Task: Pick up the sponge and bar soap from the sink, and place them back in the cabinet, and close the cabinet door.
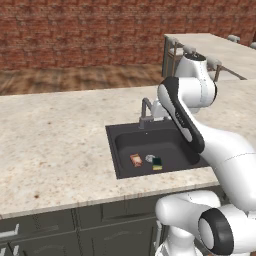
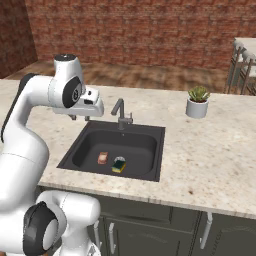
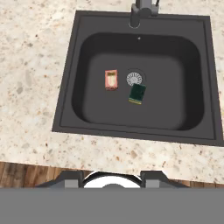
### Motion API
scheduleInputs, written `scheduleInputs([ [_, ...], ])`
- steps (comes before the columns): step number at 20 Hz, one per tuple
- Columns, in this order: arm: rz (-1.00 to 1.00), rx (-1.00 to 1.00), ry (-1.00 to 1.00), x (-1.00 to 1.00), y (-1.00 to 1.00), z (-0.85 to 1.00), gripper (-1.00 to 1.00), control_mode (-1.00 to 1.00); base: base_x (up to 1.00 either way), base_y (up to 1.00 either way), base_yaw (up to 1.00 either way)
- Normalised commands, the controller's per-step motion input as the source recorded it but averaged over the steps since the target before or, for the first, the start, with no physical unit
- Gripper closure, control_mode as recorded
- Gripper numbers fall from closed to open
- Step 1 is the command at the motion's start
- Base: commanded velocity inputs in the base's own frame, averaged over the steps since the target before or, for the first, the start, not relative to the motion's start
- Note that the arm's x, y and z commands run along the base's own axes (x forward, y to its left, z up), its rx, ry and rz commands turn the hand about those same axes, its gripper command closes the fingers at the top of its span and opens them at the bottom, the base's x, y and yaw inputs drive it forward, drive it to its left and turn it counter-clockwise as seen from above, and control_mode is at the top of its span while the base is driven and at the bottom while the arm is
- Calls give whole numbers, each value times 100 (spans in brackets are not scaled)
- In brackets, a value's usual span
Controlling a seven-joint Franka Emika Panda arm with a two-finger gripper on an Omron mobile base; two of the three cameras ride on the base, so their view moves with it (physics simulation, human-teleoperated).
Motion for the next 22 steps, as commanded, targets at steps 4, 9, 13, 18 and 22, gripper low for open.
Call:
scheduleInputs([
  [4, 0, 0, 0, 0, -3, -9, -100, -100, 0, 0, 0],
  [9, 0, 0, 0, -5, -22, -35, -100, -100, 0, 0, 0],
  [13, 0, 0, 0, -1, -29, -36, -100, -100, 0, 0, 0],
  [18, 0, 0, 0, 0, -29, -29, -100, -100, 0, 0, 0],
  [22, 0, 0, 0, 0, -28, -30, -100, -100, 0, 0, 0],
])
